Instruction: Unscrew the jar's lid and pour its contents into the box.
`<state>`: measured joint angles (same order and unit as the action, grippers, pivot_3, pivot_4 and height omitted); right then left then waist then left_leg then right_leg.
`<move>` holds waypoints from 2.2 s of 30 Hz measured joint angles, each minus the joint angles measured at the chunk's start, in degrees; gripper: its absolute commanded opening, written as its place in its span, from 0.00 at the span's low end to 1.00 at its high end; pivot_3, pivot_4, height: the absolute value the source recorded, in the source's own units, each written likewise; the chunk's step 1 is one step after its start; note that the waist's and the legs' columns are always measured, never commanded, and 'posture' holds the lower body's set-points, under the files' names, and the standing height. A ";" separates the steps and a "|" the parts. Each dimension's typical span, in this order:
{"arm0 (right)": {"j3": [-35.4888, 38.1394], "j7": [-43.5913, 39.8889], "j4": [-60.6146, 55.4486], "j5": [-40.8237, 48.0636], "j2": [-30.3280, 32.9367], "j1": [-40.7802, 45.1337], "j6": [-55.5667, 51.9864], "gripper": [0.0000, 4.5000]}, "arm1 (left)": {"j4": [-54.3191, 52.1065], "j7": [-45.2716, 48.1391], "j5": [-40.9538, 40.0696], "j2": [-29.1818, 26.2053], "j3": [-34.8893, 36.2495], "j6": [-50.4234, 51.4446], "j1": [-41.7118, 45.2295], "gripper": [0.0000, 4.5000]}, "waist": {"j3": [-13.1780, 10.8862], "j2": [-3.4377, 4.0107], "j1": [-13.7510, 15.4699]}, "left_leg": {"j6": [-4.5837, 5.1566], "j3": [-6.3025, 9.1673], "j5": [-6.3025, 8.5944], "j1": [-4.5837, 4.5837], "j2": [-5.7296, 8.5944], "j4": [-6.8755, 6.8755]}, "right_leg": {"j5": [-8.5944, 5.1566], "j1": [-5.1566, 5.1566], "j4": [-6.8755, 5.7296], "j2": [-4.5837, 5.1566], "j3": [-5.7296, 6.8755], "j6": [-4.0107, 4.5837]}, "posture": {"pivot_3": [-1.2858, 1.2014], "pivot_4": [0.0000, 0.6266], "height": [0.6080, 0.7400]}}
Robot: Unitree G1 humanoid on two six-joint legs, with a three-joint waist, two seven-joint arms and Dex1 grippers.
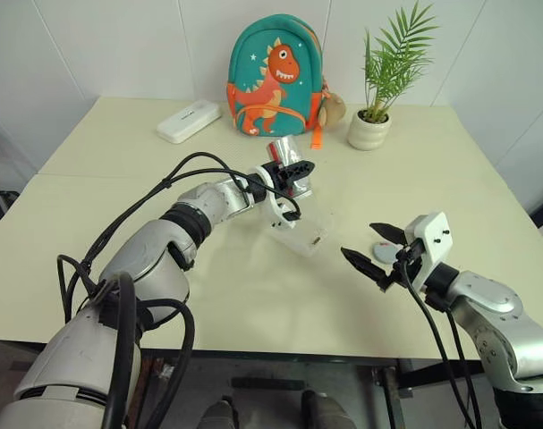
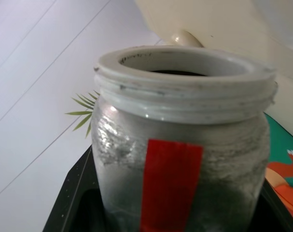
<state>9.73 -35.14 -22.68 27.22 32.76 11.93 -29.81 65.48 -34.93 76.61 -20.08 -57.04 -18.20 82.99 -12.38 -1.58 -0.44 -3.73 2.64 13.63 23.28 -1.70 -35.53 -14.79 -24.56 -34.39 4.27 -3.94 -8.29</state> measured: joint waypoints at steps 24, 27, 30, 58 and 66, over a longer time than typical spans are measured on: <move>-0.47 -0.43 1.47 -0.95 -1.52 0.79 2.62 0.99 | 0.72 59.95 -60.64 -3.14 47.54 0.56 -8.69 0.44 | 0.03 0.05 0.03 | 0.03 -0.02 -0.03 -0.08 -0.01 -0.52 | 0.00 0.04 -0.64 0.00 -0.02 0.04 | 0.52 0.24 1.00; -0.59 -1.30 3.27 -1.67 -1.43 1.59 4.12 0.99 | -0.67 65.65 -72.39 -3.70 58.43 14.12 -10.16 0.44 | 0.03 0.05 -0.06 | 0.06 0.01 -0.06 -0.11 -0.01 -0.59 | 0.03 0.08 -0.75 0.00 -0.03 0.05 | 0.52 0.24 1.00; -1.13 -2.59 5.80 -2.67 -1.40 3.19 6.04 0.99 | -5.18 65.73 -79.28 -5.53 65.22 23.46 -13.61 0.44 | 0.03 0.05 -0.61 | 0.04 0.03 -0.09 -0.17 -0.01 -0.61 | 0.04 0.09 -0.89 0.00 -0.06 0.06 | 0.52 0.24 1.00; -5.38 -18.58 14.04 0.83 -0.89 13.32 12.31 1.00 | -25.08 55.54 -90.93 -10.64 81.01 19.91 -46.94 0.99 | 0.09 -0.04 -1.35 | -0.06 -0.03 -0.30 -1.17 -0.10 -0.38 | 0.30 1.05 -0.42 -0.04 -0.10 0.29 | 0.52 0.24 1.00; -7.41 -24.55 8.12 4.26 1.18 14.95 10.63 1.00 | -32.02 56.76 -90.72 -12.65 78.93 23.27 -52.51 0.99 | 0.09 -0.04 -1.35 | -0.10 -0.03 -0.21 -1.16 -0.11 -0.32 | 0.29 1.05 -0.28 -0.04 -0.09 0.31 | 0.52 0.24 1.00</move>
<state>2.32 -59.68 -14.56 31.49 33.94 26.88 -19.17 33.46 21.83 -14.11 -32.73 21.89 5.07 30.48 -12.29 -1.62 -1.79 -3.83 2.61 13.42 22.12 -1.81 -35.85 -14.50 -23.52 -34.68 4.23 -4.03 -7.98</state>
